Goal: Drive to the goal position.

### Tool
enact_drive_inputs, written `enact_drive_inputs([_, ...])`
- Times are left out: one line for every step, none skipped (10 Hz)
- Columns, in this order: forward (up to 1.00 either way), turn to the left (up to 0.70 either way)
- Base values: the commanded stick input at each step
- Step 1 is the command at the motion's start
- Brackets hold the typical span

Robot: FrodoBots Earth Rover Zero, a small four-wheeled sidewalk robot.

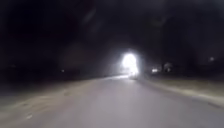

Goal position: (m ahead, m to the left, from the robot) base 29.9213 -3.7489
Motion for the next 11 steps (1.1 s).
enact_drive_inputs([1.0,0.03])
enact_drive_inputs([1.0,0.0])
enact_drive_inputs([1.0,0.0])
enact_drive_inputs([1.0,-0.01])
enact_drive_inputs([1.0,-0.01])
enact_drive_inputs([1.0,-0.02])
enact_drive_inputs([1.0,-0.01])
enact_drive_inputs([1.0,0.0])
enact_drive_inputs([1.0,0.0])
enact_drive_inputs([1.0,0.0])
enact_drive_inputs([1.0,0.0])
